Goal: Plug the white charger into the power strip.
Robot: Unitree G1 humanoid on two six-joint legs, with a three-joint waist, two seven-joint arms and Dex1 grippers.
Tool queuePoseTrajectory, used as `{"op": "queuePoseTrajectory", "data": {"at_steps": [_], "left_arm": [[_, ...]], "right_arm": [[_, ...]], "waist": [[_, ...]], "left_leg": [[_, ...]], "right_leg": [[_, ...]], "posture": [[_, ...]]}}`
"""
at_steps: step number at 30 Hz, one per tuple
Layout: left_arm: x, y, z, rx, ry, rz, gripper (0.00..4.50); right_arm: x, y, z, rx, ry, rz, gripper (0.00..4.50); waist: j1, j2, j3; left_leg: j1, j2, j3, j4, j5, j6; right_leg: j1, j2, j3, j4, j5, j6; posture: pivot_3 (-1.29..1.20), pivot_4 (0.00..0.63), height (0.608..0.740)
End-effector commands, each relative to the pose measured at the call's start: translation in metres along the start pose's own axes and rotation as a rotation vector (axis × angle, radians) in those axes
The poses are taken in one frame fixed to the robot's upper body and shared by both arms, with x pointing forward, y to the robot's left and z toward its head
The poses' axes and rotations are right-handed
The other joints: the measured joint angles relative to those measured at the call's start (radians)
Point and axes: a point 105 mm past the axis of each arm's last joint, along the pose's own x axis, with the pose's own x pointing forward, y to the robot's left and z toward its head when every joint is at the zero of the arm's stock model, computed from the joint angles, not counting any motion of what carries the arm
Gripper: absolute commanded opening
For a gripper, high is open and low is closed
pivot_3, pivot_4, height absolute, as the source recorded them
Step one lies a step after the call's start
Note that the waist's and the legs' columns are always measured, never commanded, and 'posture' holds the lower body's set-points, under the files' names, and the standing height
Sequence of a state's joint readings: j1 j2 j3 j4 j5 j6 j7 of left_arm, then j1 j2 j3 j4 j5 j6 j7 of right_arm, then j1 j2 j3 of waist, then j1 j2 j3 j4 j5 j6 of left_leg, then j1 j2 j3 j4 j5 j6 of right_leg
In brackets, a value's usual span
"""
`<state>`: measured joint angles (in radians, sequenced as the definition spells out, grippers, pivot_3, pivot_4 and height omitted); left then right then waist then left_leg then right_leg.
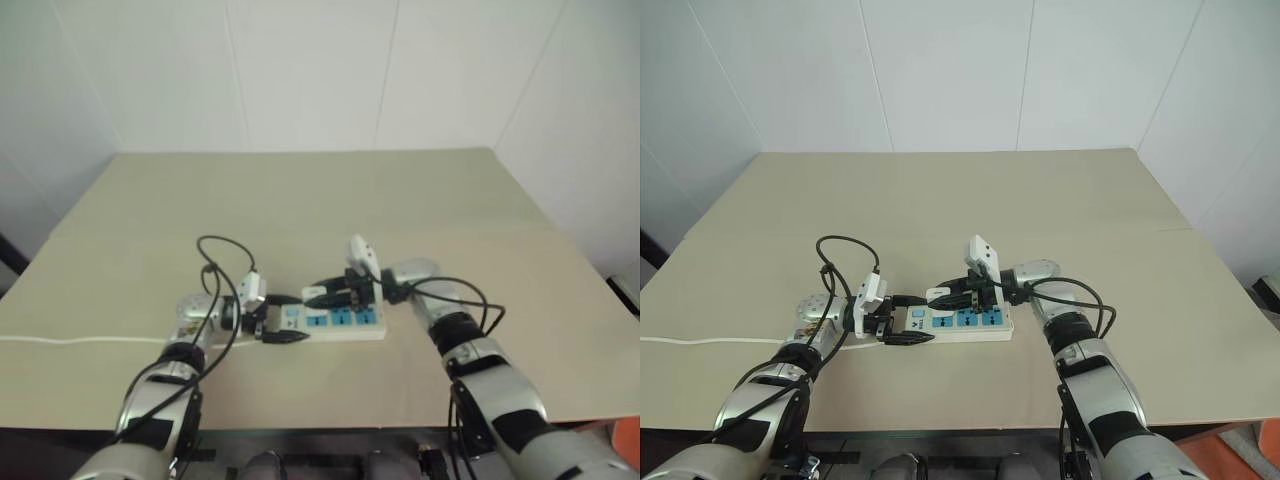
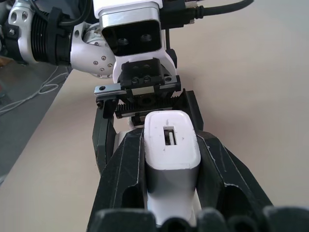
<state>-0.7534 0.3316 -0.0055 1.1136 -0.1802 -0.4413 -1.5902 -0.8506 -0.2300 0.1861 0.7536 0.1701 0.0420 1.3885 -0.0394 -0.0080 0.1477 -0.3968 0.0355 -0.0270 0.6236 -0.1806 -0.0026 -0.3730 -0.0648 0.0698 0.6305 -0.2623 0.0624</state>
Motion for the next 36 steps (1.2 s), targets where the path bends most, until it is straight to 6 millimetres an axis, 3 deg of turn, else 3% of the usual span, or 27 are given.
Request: {"op": "queuePoseTrajectory", "data": {"at_steps": [1,17,32,36], "left_arm": [[0.002,-0.001,-0.003,0.002,0.037,-0.021,3.28],[0.001,-0.005,-0.007,0.001,0.028,-0.013,3.28],[-0.002,-0.01,-0.011,-0.007,0.027,-0.007,3.28],[-0.001,-0.011,-0.012,-0.008,0.026,-0.007,3.28]], "right_arm": [[-0.005,0.008,-0.029,0.034,0.085,0.003,1.12],[0.002,0.017,-0.061,0.07,0.094,0.01,1.12],[0.004,0.022,-0.073,0.099,0.075,0.007,1.12],[0.003,0.022,-0.067,0.085,0.027,0.006,1.12]], "waist": [[0.0,0.0,0.0],[-0.004,-0.001,-0.002],[-0.009,-0.008,-0.01],[-0.008,-0.009,-0.012]], "left_leg": [[0.0,0.0,0.0,0.0,0.0,0.0],[0.003,0.0,0.0,0.0,0.0,0.0],[0.008,0.0,0.0,-0.004,0.0,0.0],[0.009,0.0,0.0,-0.007,0.0,0.0]], "right_leg": [[0.0,0.0,0.0,0.0,0.0,0.0],[0.002,0.0,0.0,-0.001,0.0,0.0],[0.004,0.0,0.001,0.0,-0.001,-0.002],[0.004,0.0,0.001,0.0,-0.002,-0.003]], "posture": [[0.0,0.15,0.74],[0.0,0.15,0.74],[0.0,0.15,0.74],[0.0,0.15,0.74]]}}
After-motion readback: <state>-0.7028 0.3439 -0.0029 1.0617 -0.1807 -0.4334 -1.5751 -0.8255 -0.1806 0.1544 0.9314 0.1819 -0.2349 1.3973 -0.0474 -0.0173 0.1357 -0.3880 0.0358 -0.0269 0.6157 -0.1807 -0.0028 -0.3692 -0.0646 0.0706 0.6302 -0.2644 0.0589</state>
